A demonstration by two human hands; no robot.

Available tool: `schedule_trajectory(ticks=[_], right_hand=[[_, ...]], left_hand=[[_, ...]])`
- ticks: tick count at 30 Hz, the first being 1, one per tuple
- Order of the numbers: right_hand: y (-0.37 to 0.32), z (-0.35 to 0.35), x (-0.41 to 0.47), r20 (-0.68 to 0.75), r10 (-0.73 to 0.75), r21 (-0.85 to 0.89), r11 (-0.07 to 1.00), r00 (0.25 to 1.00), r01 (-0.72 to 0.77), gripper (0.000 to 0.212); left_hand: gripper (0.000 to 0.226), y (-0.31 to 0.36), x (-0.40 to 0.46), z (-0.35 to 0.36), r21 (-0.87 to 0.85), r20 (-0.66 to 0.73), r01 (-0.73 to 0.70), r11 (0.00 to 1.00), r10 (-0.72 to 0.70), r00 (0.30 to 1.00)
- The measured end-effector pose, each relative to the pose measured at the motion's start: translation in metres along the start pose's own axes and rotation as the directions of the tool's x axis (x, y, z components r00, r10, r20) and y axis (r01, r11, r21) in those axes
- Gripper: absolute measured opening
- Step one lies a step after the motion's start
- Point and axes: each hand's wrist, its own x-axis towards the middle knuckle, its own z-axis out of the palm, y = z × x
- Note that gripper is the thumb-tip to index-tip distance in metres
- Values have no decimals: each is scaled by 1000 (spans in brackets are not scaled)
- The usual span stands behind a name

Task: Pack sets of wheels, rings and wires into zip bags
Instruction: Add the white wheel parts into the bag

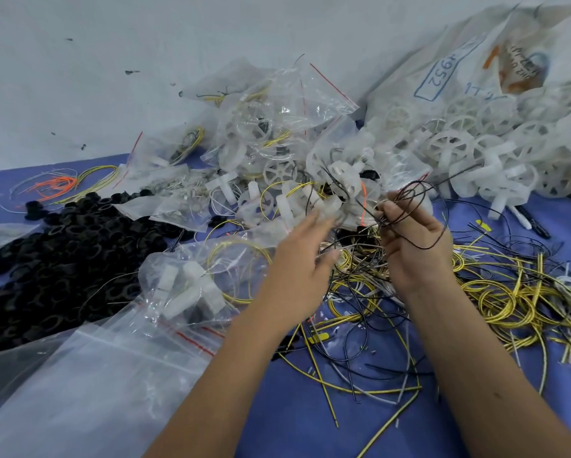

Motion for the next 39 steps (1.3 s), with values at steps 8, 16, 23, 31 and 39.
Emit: schedule_trajectory(ticks=[8,16,23,31,39], right_hand=[[-2,1,0,-68,-140,-55,989,988,136,16],[9,0,-4,85,-398,-656,667,913,352,13],[8,2,-11,289,-471,-772,399,833,494,7],[0,3,-11,639,-292,-706,145,712,693,6],[6,9,-17,696,2,-669,364,718,647,12]], left_hand=[[38,-4,-7,-3,230,-429,262,937,-144,892],[22,-14,-7,-7,197,-442,443,875,-324,836],[15,-11,-6,-17,-42,-560,445,895,-390,731],[12,0,-4,-28,-217,-734,175,960,-279,619],[6,5,-6,-13,32,-481,32,999,-13,877]])
